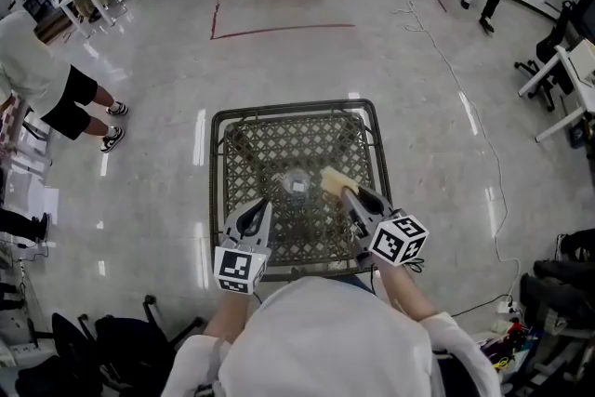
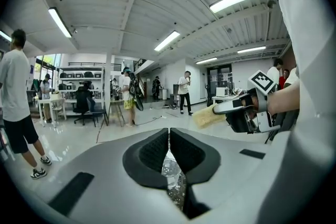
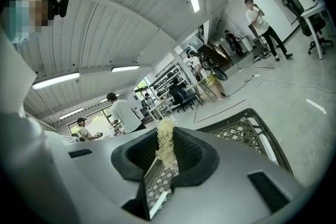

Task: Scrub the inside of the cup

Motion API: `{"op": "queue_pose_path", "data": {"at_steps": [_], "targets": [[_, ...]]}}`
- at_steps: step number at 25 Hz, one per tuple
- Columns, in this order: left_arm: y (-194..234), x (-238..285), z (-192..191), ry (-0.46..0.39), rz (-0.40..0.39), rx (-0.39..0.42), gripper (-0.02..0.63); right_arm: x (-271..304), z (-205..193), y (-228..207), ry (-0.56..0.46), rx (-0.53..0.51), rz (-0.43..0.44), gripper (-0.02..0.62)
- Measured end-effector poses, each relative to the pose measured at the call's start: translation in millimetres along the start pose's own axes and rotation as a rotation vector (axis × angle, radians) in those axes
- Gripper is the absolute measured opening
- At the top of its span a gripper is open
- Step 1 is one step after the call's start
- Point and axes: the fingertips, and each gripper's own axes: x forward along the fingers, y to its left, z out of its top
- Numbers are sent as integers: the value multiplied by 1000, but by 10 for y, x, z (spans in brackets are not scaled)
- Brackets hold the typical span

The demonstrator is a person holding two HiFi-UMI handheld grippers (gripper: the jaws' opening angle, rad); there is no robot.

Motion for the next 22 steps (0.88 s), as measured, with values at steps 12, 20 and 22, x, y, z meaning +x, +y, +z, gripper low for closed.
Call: {"op": "queue_pose_path", "data": {"at_steps": [12,20,22], "targets": [[-43,-159,299,-29,1,0,37,-21,71,93,16,-88,6,92],[-29,-172,350,-7,13,1,37,-29,117,153,30,-131,7,92],[-28,-184,354,-8,16,3,37,-37,117,165,31,-141,4,92]]}}
